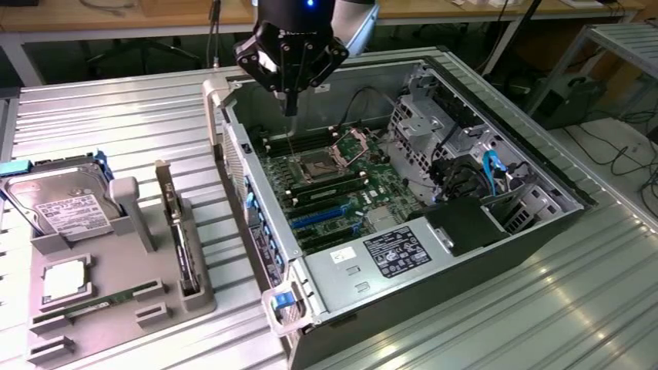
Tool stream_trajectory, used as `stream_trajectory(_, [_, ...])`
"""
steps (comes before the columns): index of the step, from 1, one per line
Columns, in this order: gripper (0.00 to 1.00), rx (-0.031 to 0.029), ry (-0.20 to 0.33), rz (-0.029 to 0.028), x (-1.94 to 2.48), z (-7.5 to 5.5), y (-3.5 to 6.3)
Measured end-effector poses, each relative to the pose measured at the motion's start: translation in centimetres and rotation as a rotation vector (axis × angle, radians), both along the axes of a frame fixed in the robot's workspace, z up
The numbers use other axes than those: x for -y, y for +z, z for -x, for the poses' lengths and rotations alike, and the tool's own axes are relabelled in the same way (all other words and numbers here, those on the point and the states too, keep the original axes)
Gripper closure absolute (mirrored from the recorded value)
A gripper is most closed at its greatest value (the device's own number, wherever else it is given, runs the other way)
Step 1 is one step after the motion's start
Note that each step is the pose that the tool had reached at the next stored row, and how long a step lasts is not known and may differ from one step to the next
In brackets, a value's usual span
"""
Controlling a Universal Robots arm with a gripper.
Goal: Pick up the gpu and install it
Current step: 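Reach for the gpu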
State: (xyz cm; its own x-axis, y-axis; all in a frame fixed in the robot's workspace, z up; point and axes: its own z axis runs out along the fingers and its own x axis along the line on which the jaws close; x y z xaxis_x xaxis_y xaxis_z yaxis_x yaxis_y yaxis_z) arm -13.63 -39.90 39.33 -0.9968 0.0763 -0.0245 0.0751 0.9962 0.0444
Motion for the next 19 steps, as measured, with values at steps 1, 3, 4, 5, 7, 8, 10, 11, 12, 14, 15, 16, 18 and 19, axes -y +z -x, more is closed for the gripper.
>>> stream_trajectory(1, [0.89,0.0000,0.000,0.0000,0.00,0.02,0.00])
stream_trajectory(3, [0.89,0.0000,0.000,0.0000,0.00,0.14,0.00])
stream_trajectory(4, [0.89,0.0000,0.000,0.0000,0.00,0.18,0.00])
stream_trajectory(5, [0.89,0.0000,0.000,0.0000,0.00,0.25,0.00])
stream_trajectory(7, [0.89,0.0000,0.000,0.0000,0.00,0.33,0.00])
stream_trajectory(8, [0.89,0.0000,0.000,0.0001,0.00,0.40,0.00])
stream_trajectory(10, [0.89,0.0000,0.000,0.0000,0.00,0.54,0.00])
stream_trajectory(11, [0.89,0.0000,0.000,0.0001,0.00,0.58,0.00])
stream_trajectory(12, [0.89,0.0000,0.000,0.0001,0.00,0.63,0.00])
stream_trajectory(14, [0.89,0.0000,0.000,0.0000,0.00,0.71,0.00])
stream_trajectory(15, [0.89,0.0000,0.000,0.0001,0.00,0.76,0.00])
stream_trajectory(16, [0.89,-0.0001,0.000,0.0001,0.00,0.79,0.01])
stream_trajectory(18, [0.89,0.0000,0.000,0.0000,0.00,0.87,0.00])
stream_trajectory(19, [0.89,0.0000,0.000,0.0000,0.00,0.91,0.00])
